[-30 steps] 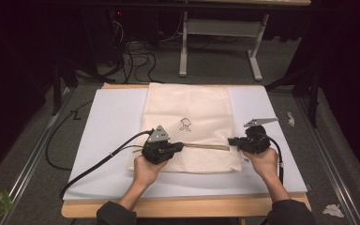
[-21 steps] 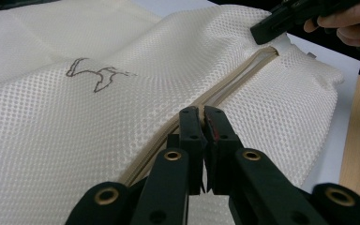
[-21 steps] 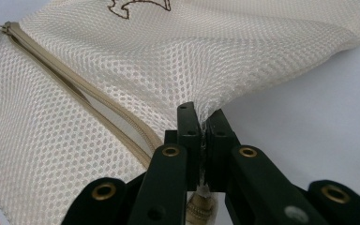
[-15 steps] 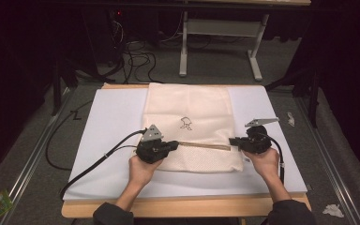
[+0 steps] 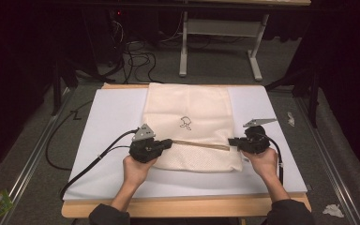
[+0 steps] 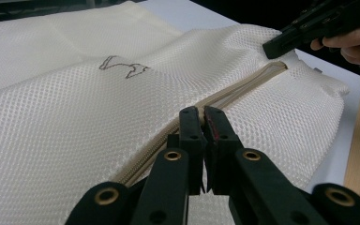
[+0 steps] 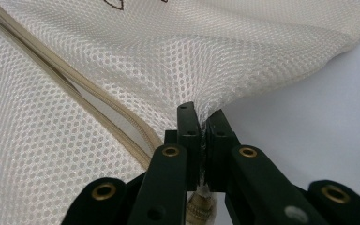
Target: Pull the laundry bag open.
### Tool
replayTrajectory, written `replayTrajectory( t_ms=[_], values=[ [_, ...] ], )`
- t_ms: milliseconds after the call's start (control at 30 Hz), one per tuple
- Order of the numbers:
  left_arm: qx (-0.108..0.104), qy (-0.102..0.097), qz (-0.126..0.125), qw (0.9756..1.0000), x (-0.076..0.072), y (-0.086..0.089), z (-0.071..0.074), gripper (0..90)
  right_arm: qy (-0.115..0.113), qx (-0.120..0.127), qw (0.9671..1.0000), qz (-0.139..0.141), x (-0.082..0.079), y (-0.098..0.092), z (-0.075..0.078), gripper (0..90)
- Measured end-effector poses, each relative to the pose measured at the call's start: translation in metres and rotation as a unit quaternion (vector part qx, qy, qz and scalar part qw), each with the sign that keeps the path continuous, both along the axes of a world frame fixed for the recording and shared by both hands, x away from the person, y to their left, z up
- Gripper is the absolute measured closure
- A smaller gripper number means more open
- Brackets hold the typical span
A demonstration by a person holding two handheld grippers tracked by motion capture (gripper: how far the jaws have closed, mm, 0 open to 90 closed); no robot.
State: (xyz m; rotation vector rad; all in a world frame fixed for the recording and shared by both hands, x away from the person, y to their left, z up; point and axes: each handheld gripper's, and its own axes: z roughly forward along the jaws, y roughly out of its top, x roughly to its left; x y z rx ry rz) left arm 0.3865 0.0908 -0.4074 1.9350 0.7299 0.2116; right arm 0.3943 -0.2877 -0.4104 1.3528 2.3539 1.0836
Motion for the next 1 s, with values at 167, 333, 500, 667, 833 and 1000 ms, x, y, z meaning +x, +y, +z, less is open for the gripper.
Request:
replayTrajectory(
  t_ms=[167,333,500,667,833,1000],
  values=[
    [-0.005,0.0,0.006,1.0,0.001,0.006,0.001,87.4,0.002,0.002,1.0,-0.001,0.0,-0.001,-0.001,88.5],
    [-0.006,0.0,0.011,0.9999,0.0,0.011,0.002,87.4,0.004,0.002,1.0,-0.003,0.0,-0.002,-0.001,88.5],
    [-0.003,-0.002,0.014,0.9999,0.0,0.015,0.004,87.4,0.003,0.003,1.0,-0.004,0.0,-0.003,-0.002,88.5],
    [-0.005,-0.003,0.019,0.9998,0.0,0.021,0.004,87.4,0.003,0.0,1.0,-0.005,0.0,-0.004,-0.003,88.5],
    [-0.006,-0.001,0.024,0.9997,-0.001,0.026,0.005,87.4,0.005,-0.002,1.0,-0.006,0.0,-0.005,-0.003,88.5],
    [0.006,-0.002,0.028,0.9996,-0.002,0.027,0.005,87.4,-0.011,-0.04,0.9991,-0.006,-0.003,0.003,-0.002,88.5]
  ],
)
